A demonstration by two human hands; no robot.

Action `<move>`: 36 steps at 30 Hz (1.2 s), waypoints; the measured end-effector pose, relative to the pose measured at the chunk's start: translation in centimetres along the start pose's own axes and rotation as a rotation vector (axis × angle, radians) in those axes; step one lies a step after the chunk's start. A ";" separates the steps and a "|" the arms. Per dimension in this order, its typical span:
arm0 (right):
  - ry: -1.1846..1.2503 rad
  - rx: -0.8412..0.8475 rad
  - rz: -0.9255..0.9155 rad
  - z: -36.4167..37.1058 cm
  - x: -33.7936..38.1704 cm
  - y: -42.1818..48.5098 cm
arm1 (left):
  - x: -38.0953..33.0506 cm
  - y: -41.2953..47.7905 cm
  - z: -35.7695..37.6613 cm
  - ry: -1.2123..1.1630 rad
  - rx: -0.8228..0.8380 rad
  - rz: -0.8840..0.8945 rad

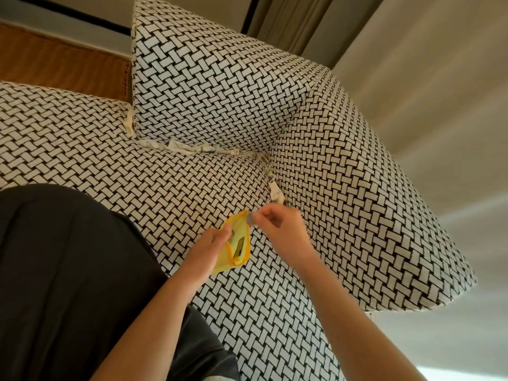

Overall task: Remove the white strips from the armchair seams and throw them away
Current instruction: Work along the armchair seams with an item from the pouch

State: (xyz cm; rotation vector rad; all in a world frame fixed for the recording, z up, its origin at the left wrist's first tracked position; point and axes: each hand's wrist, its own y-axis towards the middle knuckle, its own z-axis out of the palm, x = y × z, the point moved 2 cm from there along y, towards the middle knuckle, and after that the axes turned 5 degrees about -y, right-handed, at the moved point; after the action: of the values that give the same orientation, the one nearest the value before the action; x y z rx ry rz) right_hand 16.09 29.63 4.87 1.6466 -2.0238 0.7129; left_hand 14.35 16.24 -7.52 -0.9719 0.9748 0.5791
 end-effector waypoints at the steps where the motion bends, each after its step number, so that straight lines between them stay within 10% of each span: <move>1: 0.005 -0.009 -0.001 0.6 0.2 -0.6 | 0.2 -0.1 0.0 0.005 0.007 0.007; 15: -0.206 -0.146 0.547 1.3 -12.6 -6.3 | -0.7 -3.1 1.5 0.248 0.088 0.000; 36: -0.694 0.038 0.527 0.5 -12.3 -1.6 | -0.5 -3.6 1.3 0.306 0.106 -0.044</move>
State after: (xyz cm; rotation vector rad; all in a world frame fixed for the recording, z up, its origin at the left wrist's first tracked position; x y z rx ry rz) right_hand 20.06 38.36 -2.98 1.5140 -3.0172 0.3500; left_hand 17.50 15.69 -5.28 -1.0017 1.2395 0.3423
